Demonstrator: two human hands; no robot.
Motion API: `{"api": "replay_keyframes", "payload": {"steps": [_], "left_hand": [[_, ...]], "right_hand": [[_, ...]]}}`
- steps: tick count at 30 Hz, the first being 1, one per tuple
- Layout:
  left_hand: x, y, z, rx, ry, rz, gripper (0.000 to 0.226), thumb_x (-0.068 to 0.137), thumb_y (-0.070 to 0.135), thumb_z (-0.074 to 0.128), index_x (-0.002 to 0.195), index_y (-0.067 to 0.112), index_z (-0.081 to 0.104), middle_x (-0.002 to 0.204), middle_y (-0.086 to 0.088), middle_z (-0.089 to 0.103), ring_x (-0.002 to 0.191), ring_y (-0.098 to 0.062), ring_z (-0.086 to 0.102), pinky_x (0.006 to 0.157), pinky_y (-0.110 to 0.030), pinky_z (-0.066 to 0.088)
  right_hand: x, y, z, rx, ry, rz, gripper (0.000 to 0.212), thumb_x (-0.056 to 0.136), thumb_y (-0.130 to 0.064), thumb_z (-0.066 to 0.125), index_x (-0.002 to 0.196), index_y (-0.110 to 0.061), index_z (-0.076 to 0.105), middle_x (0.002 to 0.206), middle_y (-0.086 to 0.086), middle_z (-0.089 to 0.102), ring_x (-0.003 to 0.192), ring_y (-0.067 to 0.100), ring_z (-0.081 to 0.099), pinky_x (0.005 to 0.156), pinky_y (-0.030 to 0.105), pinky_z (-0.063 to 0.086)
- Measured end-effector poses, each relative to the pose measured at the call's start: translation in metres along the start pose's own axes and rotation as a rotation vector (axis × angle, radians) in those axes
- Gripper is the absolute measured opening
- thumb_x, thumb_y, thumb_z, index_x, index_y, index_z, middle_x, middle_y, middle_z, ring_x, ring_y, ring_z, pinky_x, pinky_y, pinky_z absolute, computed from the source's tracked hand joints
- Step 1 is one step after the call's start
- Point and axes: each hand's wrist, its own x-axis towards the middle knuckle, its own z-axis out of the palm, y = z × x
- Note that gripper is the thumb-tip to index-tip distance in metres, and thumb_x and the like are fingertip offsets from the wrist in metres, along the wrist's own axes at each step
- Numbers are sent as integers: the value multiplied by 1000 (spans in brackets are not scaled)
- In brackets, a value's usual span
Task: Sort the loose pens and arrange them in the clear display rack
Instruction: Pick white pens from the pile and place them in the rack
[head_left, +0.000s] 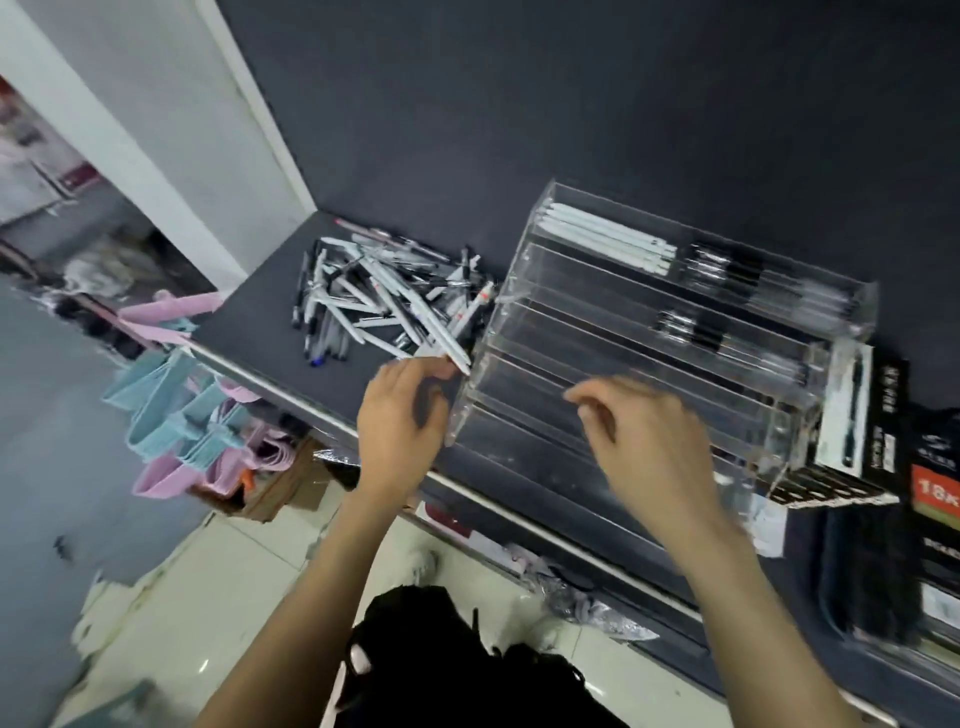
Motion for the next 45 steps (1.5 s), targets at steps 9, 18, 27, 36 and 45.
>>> {"api": "replay_keyframes", "payload": {"steps": [9, 18, 27, 36, 45], "left_hand": [[93, -196, -81, 64, -250, -498, 34, 89, 24, 65, 117, 7, 58, 117, -8, 64, 107, -25, 60, 84, -28, 41], [173, -274, -72, 196, -576, -328, 93, 79, 53, 69, 145, 2, 28, 142, -19, 36, 134, -34, 32, 107, -40, 30], [181, -291, -62, 165, -635, -302, 81, 73, 40, 79, 136, 8, 39, 129, -15, 47, 118, -35, 50, 99, -43, 43], [201, -293, -66, 227, -705, -348, 54, 71, 42, 79, 103, 4, 59, 103, -11, 66, 99, -29, 62, 76, -33, 48], [214, -304, -69, 122, -720, -421, 24, 80, 31, 64, 80, 7, 68, 81, -12, 70, 81, -29, 67, 73, -30, 51]], "right_hand": [[86, -102, 168, 96, -273, 104, 19, 93, -22, 56, 107, -27, 67, 101, -12, 70, 90, 7, 64, 74, 28, 54], [173, -187, 271, -168, -260, 350, 42, 96, -34, 48, 134, -15, 47, 133, 8, 49, 124, 29, 40, 101, 38, 36], [191, -208, 289, -323, -319, 529, 51, 90, -34, 60, 127, -4, 43, 126, 14, 49, 115, 31, 52, 90, 40, 45], [209, -220, 294, -441, -373, 521, 55, 92, -37, 58, 128, 0, 41, 122, 14, 51, 110, 29, 56, 78, 36, 46], [213, -217, 296, -599, -366, 461, 36, 86, -10, 58, 119, -1, 48, 112, 11, 58, 95, 26, 65, 63, 30, 41]]}}
